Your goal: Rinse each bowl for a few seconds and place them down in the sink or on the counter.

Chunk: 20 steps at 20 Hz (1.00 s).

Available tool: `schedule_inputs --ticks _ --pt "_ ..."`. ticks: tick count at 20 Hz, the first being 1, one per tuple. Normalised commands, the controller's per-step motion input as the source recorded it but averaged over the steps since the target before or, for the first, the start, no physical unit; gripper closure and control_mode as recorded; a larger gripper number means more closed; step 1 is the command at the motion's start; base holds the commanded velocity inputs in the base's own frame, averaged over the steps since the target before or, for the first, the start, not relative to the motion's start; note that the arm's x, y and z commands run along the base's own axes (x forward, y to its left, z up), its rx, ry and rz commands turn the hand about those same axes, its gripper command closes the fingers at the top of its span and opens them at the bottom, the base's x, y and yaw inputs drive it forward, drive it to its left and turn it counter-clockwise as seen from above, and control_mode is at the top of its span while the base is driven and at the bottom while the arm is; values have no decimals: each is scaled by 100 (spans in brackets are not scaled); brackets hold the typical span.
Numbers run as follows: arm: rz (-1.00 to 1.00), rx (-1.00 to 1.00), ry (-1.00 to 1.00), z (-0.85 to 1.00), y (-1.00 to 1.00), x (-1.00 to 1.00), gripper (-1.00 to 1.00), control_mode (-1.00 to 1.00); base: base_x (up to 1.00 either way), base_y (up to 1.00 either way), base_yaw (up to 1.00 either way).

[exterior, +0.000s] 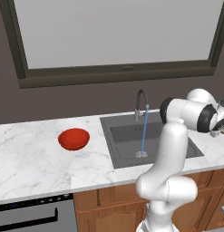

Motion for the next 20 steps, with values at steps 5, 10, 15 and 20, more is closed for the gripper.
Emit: schedule_inputs --ticks 5,10,15,20 --pt "4 0 3 -13 -6 22 -100 -100 0 0 0" --pt "3 0 4 -11 -6 24 -100 -100 0 0 0" --pt "1 0 4 -8 -7 23 -100 -100 0 0 0" --pt "0 0 3 -10 -11 22 -100 -100 0 0 0"
